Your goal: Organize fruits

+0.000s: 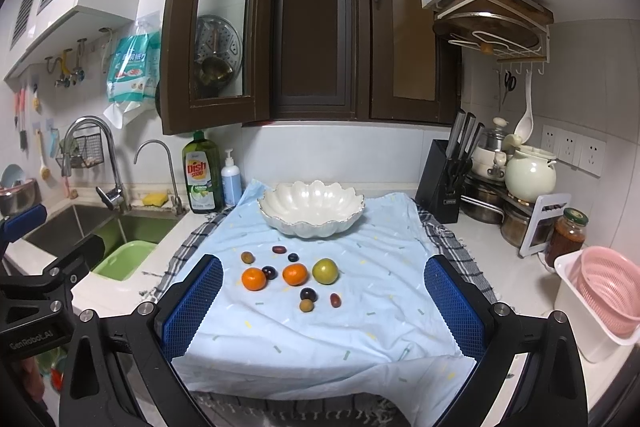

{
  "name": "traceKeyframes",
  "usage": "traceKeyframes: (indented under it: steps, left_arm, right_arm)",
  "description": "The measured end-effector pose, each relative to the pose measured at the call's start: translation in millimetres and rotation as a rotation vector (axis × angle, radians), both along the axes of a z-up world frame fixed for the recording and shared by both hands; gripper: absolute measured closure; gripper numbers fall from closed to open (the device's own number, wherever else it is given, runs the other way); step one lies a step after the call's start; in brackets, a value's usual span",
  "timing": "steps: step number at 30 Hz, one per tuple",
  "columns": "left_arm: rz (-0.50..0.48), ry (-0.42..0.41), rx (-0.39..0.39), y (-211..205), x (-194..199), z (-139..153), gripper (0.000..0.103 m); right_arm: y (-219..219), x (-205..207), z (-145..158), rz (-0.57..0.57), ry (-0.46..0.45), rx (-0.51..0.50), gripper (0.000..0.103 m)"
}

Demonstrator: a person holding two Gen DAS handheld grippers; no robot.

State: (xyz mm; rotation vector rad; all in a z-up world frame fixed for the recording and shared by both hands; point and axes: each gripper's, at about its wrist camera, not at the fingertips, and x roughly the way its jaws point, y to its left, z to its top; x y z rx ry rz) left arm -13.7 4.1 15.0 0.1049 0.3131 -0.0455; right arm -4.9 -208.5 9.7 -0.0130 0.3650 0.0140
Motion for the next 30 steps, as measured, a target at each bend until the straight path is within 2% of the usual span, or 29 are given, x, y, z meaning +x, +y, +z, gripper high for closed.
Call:
traceKeyframes:
  steps: [7,14,23,30]
  left_arm:
    - [0.001,0.004,0.000,0.0,0.1,0.3,0.000]
    - [-0.004,0.032,-0.007,6.8,17.2,-1.5,0.000]
    - [-0.029,0.110,-0.018,0.8,64.1,-24.6,0.000]
    - [-0.051,0.155,-0.002,-11.7,114.3,-49.2,0.000]
  right_arm:
    - [0.2,3.3,2.5,0.001,0.005,-0.003,0.001]
    - [7.4,16.3,0.7,-0.006,0.021,-0.009,0.001]
    - [8.0,47.8,-24.8,-0.034,0.043,-0.026,0.001]
    - [2.3,93.7,-54.5,-0.016,0.100,-0.014,0.001]
